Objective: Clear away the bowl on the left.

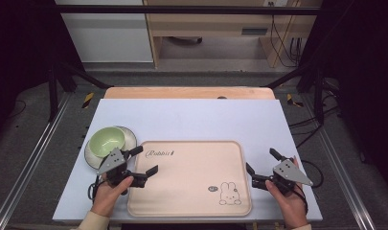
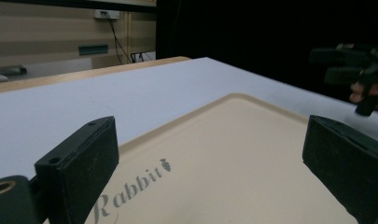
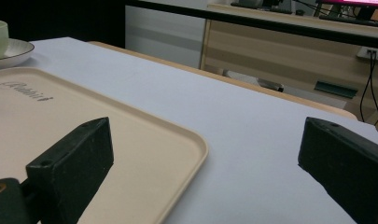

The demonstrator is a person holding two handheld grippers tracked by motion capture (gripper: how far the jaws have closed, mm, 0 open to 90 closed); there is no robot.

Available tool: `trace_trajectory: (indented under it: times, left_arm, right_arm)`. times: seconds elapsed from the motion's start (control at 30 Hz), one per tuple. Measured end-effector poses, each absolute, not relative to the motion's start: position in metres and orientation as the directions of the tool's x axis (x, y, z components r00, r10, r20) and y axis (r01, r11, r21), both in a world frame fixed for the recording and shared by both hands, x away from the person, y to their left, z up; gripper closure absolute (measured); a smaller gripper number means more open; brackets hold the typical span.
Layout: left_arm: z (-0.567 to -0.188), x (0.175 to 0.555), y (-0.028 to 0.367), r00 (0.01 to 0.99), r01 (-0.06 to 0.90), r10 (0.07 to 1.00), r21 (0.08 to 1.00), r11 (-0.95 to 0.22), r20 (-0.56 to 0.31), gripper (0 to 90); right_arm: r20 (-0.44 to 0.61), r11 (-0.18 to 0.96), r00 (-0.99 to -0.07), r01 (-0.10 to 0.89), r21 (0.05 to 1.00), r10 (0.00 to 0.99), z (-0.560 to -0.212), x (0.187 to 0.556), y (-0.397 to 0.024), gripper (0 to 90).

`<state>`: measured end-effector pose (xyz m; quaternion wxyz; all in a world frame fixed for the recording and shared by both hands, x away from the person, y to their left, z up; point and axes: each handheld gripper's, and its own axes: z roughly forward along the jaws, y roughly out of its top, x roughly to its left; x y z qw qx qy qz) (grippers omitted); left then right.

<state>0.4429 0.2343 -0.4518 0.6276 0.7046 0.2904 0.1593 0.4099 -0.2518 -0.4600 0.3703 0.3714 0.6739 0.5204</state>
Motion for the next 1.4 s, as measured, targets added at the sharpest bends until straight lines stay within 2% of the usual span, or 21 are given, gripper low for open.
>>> trace_trajectory:
  times: [0.37, 0.53, 0.6, 0.8, 0.97, 1.4]
  left_arm:
    - [-0.427, 0.437, 0.264, 0.712, 0.131, 0.697, 0.991, -0.022, -0.079, 4.1]
    - [-0.417, 0.439, 0.274, 0.697, 0.131, 0.706, 0.990, 0.041, -0.122, 4.8]
    - [-0.409, 0.443, 0.282, 0.684, 0.120, 0.724, 0.993, 0.005, -0.086, 5.4]
    - [-0.392, 0.458, 0.306, 0.623, 0.127, 0.781, 0.991, -0.044, -0.046, 5.8]
    - [-0.387, 0.471, 0.322, 0.546, 0.178, 0.838, 0.980, -0.088, -0.024, 7.0]
    - [-0.378, 0.492, 0.356, 0.440, 0.228, 0.898, 0.967, -0.116, 0.004, 7.5]
  right_arm:
    - [-0.094, 0.170, -0.445, 0.135, 0.976, 0.890, -0.458, 0.409, -0.251, 3.6]
    - [-0.110, 0.183, -0.440, 0.129, 0.975, 0.891, -0.457, 0.409, -0.252, 3.7]
    - [-0.109, 0.181, -0.432, 0.130, 0.975, 0.895, -0.457, 0.409, -0.252, 4.1]
    - [-0.139, 0.212, -0.429, 0.126, 0.969, 0.893, -0.457, 0.408, -0.251, 4.7]
    - [-0.143, 0.216, -0.428, 0.126, 0.968, 0.892, -0.457, 0.408, -0.249, 5.1]
    - [-0.144, 0.218, -0.432, 0.126, 0.968, 0.890, -0.458, 0.408, -0.248, 5.3]
